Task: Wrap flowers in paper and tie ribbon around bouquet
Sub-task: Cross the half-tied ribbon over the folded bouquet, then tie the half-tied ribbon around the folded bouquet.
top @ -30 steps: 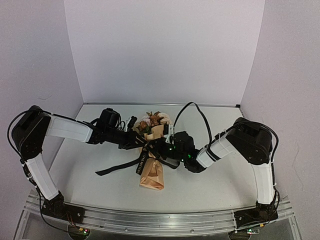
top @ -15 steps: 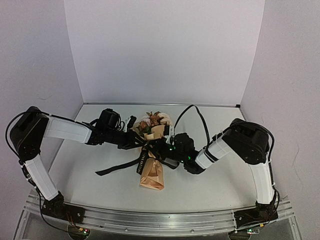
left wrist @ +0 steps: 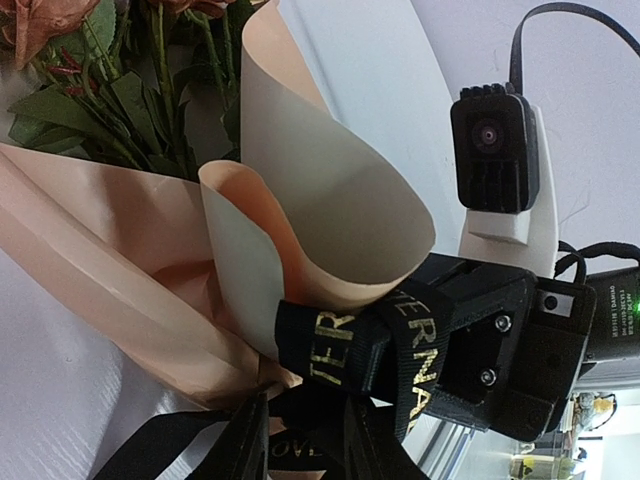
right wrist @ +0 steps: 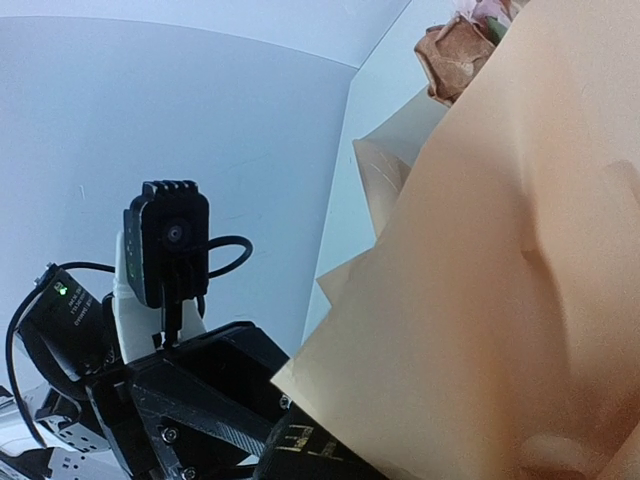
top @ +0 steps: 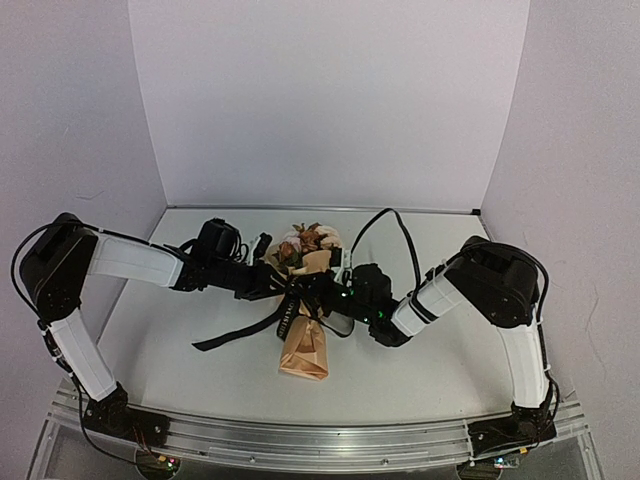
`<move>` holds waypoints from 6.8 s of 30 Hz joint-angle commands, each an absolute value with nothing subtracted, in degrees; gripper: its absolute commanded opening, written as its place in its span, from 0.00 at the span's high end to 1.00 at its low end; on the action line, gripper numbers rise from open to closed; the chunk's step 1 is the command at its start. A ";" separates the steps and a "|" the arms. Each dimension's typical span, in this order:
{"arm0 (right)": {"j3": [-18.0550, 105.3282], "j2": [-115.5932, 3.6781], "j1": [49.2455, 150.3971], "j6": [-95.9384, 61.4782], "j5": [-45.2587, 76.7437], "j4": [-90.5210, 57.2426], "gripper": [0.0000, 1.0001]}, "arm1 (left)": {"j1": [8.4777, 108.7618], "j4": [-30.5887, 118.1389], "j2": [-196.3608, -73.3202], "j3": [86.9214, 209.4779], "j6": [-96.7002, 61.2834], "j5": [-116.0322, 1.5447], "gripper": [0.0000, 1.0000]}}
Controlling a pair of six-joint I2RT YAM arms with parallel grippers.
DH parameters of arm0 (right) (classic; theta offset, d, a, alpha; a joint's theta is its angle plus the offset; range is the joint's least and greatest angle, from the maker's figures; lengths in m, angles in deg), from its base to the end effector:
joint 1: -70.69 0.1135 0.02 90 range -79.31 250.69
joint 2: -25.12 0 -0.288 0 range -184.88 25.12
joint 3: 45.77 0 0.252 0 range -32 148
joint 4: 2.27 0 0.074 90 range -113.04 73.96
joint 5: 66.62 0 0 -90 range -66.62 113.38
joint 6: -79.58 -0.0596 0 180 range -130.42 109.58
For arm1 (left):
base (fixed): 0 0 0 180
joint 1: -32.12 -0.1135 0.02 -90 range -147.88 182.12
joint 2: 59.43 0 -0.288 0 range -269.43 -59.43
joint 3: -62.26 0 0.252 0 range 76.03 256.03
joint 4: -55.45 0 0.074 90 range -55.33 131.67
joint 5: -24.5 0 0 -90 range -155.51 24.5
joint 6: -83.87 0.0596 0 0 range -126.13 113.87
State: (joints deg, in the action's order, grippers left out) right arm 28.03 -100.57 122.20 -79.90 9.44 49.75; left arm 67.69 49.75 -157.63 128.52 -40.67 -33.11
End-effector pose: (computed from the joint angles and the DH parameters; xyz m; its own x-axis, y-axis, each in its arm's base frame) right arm 0.2846 0.3810 0.1494 -0.8514 0.3897 -0.3510 -0.3202 0.1440 0.9364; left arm 0.2851 -0.2432 0.1893 -0.8833 0.0431 -0.4668 0.4072 0.5639 -0.7184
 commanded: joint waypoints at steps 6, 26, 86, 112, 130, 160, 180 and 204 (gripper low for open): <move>28.33 -101.67 122.20 -81.14 9.12 53.30 1.00 | 67.81 55.90 -157.07 128.39 -40.67 -31.68 0.67; 29.25 -102.67 122.20 -80.95 8.43 50.40 1.00 | 67.63 60.79 -154.01 124.14 -41.72 -34.14 0.65; 28.71 -99.28 121.92 -72.72 6.93 44.11 1.00 | 67.45 45.67 -162.53 136.25 -38.37 -34.13 0.82; 17.29 -88.86 122.22 -70.27 9.66 40.93 0.75 | 67.45 52.79 -154.74 131.06 -40.17 -38.42 1.00; 27.02 -77.31 128.22 -51.61 15.84 0.78 0.56 | 67.54 52.32 -155.61 132.60 -38.41 -34.12 1.00; 55.01 -89.67 136.93 -47.00 31.36 -36.01 0.44 | 67.57 44.98 -159.57 137.26 -36.17 -28.60 1.00; 54.00 -92.93 138.46 -38.59 32.10 -28.23 0.40 | 66.68 44.53 -159.24 136.96 -34.72 -15.97 1.00; 55.06 -99.62 139.25 -42.92 34.39 -27.36 0.58 | 65.83 52.83 -160.85 136.53 -43.83 -7.91 1.00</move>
